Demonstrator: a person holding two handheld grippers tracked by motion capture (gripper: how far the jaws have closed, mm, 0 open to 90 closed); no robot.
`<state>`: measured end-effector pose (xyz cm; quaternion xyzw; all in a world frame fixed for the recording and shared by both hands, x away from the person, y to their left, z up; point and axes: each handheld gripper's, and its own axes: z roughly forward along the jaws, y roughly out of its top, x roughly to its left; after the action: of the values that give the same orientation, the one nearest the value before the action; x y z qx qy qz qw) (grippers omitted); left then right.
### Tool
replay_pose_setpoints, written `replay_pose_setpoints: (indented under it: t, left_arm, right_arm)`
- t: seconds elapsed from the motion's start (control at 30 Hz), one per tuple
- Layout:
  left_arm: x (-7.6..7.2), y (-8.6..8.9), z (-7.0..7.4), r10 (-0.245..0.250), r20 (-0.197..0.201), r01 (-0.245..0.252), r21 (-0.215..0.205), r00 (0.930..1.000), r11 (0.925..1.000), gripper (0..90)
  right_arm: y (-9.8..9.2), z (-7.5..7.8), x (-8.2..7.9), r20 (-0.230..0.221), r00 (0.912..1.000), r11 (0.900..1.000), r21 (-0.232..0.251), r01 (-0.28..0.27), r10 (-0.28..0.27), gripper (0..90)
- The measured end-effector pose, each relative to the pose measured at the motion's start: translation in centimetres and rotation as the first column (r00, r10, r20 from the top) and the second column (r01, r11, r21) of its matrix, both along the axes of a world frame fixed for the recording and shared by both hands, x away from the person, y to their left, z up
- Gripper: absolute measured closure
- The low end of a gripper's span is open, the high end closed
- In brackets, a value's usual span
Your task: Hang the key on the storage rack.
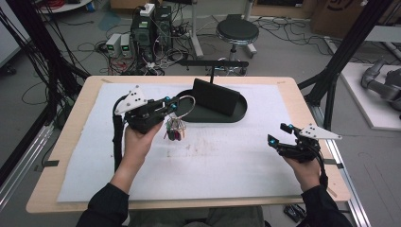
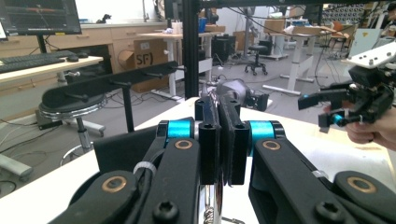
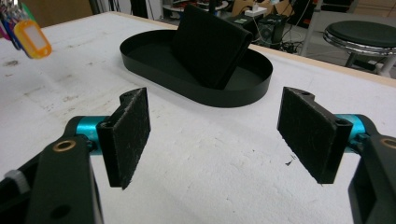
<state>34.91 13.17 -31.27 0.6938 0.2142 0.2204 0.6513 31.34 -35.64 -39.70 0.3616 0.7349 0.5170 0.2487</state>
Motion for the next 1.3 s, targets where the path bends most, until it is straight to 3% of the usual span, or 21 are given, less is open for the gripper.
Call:
replay_pose_setpoints:
  t: [0.5,0.8,1.3]
  left_arm:
    - [2.2,-0.8,2.9,0.018,0.026,-0.018,0.0,0.9995,0.9998,86.3]
    - [3.8,-1.4,3.8,0.029,0.028,-0.029,0.006,0.9992,0.9996,86.3]
    - [7.0,-2.6,3.1,0.055,-0.01,-0.055,0.011,0.9984,0.9985,86.3]
  right_arm:
    - [0.0,0.0,0.1,-0.002,1.0,1.0,-0.003,0.002,-0.002,25.8]
    - [-0.1,0.0,0.1,-0.001,1.0,1.0,0.0,0.002,-0.002,25.8]
    - [-0.1,0.0,0.1,0.001,1.0,1.0,0.003,0.004,-0.004,25.8]
